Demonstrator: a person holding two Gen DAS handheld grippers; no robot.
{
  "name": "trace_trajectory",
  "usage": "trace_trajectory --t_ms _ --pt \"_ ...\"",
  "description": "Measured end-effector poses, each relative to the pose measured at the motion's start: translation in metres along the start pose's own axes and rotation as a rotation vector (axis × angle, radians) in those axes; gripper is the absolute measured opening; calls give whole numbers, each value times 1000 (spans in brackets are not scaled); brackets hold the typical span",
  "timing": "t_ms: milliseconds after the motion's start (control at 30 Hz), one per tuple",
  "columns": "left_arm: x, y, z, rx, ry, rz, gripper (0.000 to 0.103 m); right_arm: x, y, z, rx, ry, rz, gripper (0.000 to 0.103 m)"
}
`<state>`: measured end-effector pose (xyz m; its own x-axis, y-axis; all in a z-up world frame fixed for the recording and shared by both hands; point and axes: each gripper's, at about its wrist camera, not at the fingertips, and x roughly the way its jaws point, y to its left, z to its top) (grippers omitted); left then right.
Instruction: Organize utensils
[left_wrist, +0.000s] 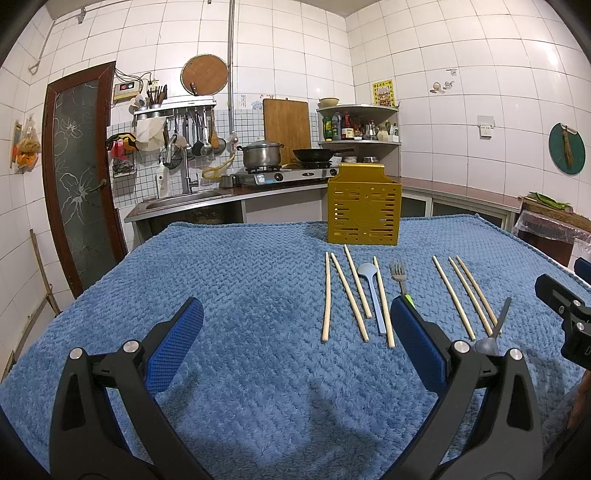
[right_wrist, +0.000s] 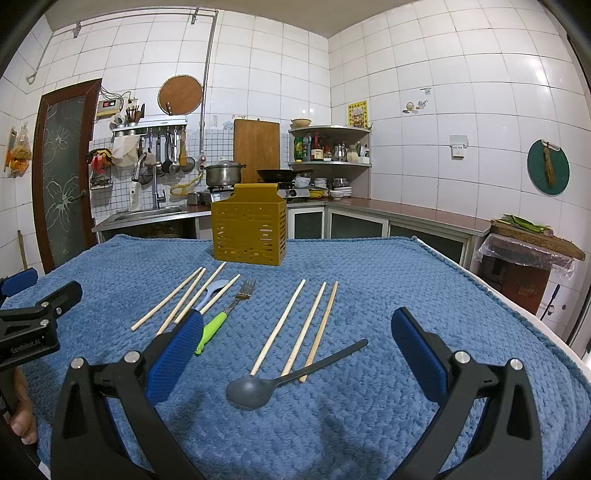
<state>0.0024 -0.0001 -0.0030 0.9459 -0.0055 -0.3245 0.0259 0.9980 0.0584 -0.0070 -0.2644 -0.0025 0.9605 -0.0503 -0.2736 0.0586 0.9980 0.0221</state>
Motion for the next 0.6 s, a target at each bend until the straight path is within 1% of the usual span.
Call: trace_trajectory --t_ms 600 --pt "3 -1 -2 0 2 -3 98 0 -1 0 1 -2 0 99"
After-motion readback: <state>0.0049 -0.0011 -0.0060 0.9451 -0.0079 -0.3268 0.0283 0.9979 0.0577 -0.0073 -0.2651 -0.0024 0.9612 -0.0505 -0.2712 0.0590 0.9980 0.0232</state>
